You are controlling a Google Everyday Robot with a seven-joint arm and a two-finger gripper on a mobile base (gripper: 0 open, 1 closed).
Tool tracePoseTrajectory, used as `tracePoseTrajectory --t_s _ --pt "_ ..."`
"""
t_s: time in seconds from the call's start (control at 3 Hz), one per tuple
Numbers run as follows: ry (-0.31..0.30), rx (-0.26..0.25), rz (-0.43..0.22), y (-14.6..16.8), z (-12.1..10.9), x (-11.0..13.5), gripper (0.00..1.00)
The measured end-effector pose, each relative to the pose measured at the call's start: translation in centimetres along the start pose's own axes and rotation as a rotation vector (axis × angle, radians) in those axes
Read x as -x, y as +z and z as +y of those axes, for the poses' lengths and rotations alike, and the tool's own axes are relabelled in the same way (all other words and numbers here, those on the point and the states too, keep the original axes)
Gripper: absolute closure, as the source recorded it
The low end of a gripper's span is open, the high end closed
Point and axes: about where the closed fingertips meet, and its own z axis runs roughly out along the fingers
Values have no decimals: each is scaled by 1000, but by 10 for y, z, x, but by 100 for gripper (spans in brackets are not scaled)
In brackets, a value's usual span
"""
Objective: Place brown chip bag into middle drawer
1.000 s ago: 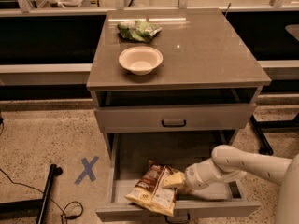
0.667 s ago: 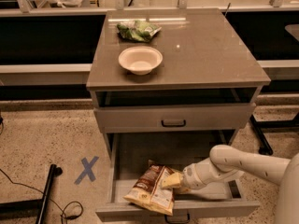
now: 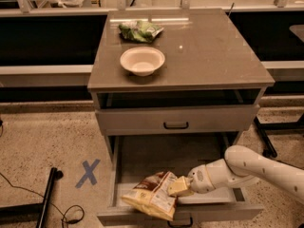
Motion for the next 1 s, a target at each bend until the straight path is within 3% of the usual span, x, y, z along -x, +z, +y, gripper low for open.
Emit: tracePoseTrajectory --t_s 0.33,0.67,1.0 --pt "-146 83 -53 -37 50 -22 100" --pt "-277 113 -113 -76 98 -40 100" --pt "-419 74 -160 -120 160 -43 100"
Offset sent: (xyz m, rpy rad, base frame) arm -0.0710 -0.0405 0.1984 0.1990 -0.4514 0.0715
